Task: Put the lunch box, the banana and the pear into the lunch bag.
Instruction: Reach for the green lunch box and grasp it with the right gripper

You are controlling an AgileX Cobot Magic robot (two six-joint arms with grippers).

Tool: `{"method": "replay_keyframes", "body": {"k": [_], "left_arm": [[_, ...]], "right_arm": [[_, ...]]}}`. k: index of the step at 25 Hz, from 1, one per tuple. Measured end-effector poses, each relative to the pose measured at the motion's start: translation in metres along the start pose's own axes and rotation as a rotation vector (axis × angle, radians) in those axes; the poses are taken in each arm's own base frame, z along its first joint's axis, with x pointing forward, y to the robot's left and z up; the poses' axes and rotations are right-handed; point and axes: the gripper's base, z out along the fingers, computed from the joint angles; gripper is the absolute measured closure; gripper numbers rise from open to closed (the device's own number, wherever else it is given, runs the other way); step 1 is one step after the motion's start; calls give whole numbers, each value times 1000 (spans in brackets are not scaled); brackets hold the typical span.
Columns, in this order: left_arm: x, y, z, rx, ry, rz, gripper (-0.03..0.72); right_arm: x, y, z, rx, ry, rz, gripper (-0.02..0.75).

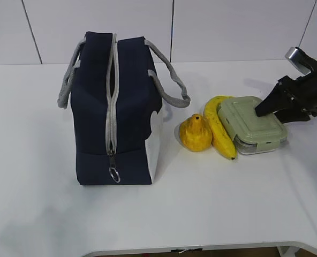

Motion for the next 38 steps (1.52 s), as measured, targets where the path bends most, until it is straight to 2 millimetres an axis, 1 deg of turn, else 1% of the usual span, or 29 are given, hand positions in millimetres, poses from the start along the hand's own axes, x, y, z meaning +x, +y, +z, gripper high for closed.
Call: {"method": "replay_keyframes", "body": {"k": [5, 13, 16, 38], "left_arm": [[0, 0, 0, 0, 0, 0, 449], [0, 0, 0, 0, 0, 0, 449], [0, 0, 0, -2, 0, 1, 449], [0, 0, 0, -3, 0, 1, 449]], "right_arm": [[0, 0, 0, -1, 1, -2, 241], [0, 1, 0, -9, 0, 0, 342], [-1, 1, 0, -14, -4, 1, 365], [0, 1, 0, -15, 2, 20, 372]]}}
